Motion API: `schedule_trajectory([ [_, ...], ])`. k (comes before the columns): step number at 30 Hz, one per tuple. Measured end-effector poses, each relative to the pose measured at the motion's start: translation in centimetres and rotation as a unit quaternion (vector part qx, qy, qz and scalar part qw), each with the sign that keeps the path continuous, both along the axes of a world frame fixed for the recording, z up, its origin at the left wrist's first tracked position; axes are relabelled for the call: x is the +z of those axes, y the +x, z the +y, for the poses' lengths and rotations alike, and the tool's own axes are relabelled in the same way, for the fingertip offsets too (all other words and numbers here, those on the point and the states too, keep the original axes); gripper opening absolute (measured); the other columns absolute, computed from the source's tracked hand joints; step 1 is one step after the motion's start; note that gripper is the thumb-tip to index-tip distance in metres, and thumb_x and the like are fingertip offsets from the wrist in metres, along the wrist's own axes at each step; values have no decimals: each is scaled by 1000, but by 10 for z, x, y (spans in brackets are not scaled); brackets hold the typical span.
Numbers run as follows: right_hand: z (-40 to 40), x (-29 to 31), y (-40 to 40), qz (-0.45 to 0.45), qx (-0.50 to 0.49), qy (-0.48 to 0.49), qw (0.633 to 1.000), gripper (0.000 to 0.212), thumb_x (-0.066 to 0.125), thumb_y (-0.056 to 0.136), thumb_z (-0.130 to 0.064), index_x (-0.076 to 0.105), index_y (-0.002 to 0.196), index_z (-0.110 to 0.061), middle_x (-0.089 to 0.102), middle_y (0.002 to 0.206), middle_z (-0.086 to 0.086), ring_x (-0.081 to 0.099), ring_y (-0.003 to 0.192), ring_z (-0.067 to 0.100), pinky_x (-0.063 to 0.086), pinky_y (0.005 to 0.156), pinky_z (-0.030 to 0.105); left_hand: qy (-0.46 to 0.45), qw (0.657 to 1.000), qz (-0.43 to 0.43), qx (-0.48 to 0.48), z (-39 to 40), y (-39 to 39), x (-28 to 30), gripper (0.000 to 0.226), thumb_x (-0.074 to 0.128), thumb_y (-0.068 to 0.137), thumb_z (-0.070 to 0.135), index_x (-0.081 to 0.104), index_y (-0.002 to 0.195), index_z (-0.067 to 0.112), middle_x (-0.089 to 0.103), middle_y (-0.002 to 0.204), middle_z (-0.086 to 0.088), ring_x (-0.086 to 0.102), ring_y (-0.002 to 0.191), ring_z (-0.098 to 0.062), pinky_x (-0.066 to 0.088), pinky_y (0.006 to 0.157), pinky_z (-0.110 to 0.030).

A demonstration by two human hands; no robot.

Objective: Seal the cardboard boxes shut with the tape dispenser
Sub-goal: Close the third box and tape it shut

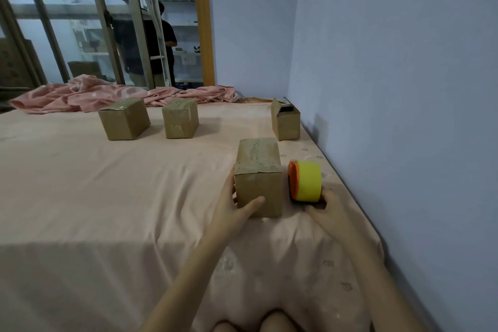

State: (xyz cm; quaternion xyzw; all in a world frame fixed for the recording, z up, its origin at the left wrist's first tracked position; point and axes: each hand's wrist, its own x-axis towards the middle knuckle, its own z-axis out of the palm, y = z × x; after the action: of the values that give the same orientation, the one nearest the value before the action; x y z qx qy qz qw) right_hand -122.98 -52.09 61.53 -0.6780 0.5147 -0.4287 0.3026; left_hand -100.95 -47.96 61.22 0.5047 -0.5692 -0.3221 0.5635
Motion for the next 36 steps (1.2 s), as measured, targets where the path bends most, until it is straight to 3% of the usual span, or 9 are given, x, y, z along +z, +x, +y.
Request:
schedule_trajectory([
  [4, 5, 0, 0, 37, -31, -44, 998, 25, 72, 79, -6, 64, 103, -3, 65, 99, 12, 61, 93, 24, 48, 82, 27, -12, 1000, 5, 10, -3, -8, 0, 81, 78, 75, 20, 34, 143, 23, 55, 127, 7, 55, 108, 6, 49, 70, -9],
  [6, 13, 8, 1, 47, -58, -86, 994, 23, 75, 77, -13, 66, 98, -7, 66, 91, 3, 62, 85, 14, 46, 76, 17, -8, 1000, 3, 11, -2, -8, 3, 84, 80, 73, 26, 34, 142, 27, 55, 128, 11, 54, 114, -3, 49, 75, -10],
  [10, 36, 34, 8, -37, -83, -176, 980, 25, 75, 78, -18, 63, 100, -17, 64, 94, -2, 61, 87, 5, 46, 73, 15, 11, 999, -22, 27, 9, -5, 14, 109, 81, 61, 53, 18, 148, 33, 36, 145, 16, 35, 126, 6, 39, 90, -8],
  [15, 73, 86, 15, -256, -32, -223, 940, 17, 75, 73, -30, 65, 87, -34, 70, 81, -21, 65, 80, -2, 49, 60, 10, -75, 965, -214, 134, 35, -13, 44, 124, 59, 57, 79, -2, 151, 25, -2, 158, 9, -3, 144, -4, 11, 117, -32],
  [19, 92, 115, 26, -359, -60, -240, 900, 9, 70, 74, -35, 67, 79, -29, 69, 74, -16, 66, 73, 2, 50, 55, 14, -182, 933, -299, 87, 56, -41, 63, 114, 58, 63, 76, 4, 149, 24, 11, 158, 0, -2, 145, -8, 9, 117, -36],
  [24, 98, 131, 40, -531, -63, -167, 829, 6, 66, 79, -31, 67, 79, -24, 70, 77, -11, 66, 74, 3, 50, 56, 18, -175, 942, -263, 116, 59, -75, 75, 92, 78, 67, 47, 33, 142, 18, 48, 136, 5, 41, 127, -13, 35, 107, -45],
  [28, 96, 128, 39, -452, -29, -162, 877, 23, 61, 79, -50, 60, 88, -29, 69, 80, -17, 65, 80, 3, 51, 64, 18, -178, 945, -226, 156, 57, -75, 80, 74, 81, 66, 35, 42, 128, 28, 52, 115, 19, 44, 105, 1, 41, 100, -41],
  [31, 99, 124, 35, -324, 37, -222, 919, 55, 71, 62, -63, 53, 101, -28, 67, 89, -25, 64, 89, 0, 50, 65, 11, -203, 935, -252, 146, 61, -69, 84, 74, 81, 66, 36, 44, 129, 25, 56, 116, 12, 50, 106, -6, 39, 101, -38],
  [36, 92, 112, 35, -280, 11, -232, 931, 46, 79, 70, -27, 54, 108, -18, 67, 99, -8, 66, 92, 6, 53, 67, 15, -204, 940, -259, 89, 66, -59, 96, 77, 77, 65, 35, 41, 132, 27, 51, 121, 9, 51, 108, -13, 45, 91, -44],
])
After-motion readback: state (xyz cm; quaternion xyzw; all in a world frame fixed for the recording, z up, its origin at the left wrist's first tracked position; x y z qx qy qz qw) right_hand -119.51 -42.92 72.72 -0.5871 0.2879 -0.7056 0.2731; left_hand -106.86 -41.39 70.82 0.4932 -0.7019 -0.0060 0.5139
